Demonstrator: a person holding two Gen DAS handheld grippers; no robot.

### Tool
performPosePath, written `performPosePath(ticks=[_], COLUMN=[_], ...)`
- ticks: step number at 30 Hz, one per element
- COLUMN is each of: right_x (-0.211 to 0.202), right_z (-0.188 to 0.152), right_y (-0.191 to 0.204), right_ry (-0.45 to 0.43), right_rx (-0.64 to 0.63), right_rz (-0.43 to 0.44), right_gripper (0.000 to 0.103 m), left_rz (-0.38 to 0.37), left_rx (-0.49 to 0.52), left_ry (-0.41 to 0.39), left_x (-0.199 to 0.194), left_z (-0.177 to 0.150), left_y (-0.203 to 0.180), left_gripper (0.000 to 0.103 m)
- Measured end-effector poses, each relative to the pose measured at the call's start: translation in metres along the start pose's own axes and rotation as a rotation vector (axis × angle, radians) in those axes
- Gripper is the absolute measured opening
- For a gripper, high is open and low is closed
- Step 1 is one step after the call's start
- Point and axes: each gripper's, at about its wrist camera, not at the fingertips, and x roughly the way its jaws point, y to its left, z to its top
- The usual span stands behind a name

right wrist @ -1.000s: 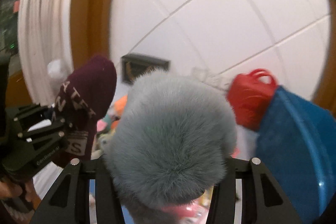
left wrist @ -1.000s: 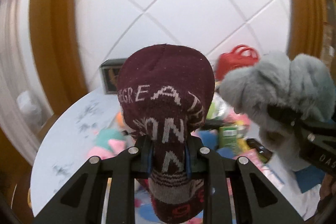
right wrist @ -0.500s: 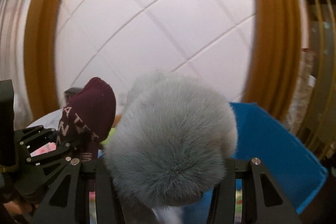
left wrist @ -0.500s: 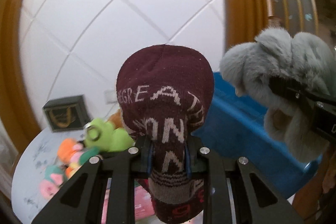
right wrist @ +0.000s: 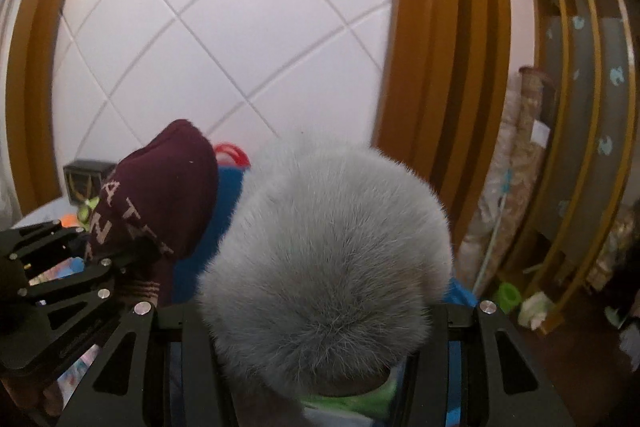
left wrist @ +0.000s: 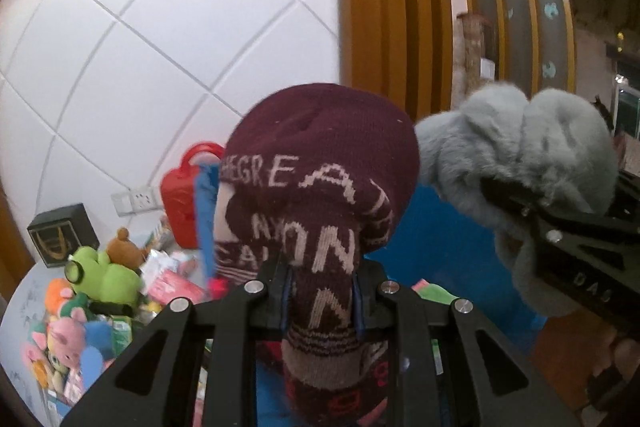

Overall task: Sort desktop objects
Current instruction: 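Lift and carry the beanie and grey plush over the blue crate, then open both tools to drop the beanie and grey plush into the crate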

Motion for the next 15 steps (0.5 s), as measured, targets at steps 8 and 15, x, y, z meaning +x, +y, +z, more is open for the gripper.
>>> performPosePath(ticks=[8, 15], right_x=[0.05, 0.073], right_z=[-0.025, -0.029], right_y=[-0.049, -0.061], right_ry=[0.093, 0.136], right_rx=[-0.011, 0.004], right_rz=[0.071, 0.055], right_gripper=[0.047, 0.062], left_rz=[0.062, 0.084], left_rx=[-0.011, -0.028], left_ry=[0.105, 0.198], left_x=[0.034, 0.054], left_z=[0.0, 0.0], left_y=[-0.039, -0.047], left_gripper=[0.022, 0.055])
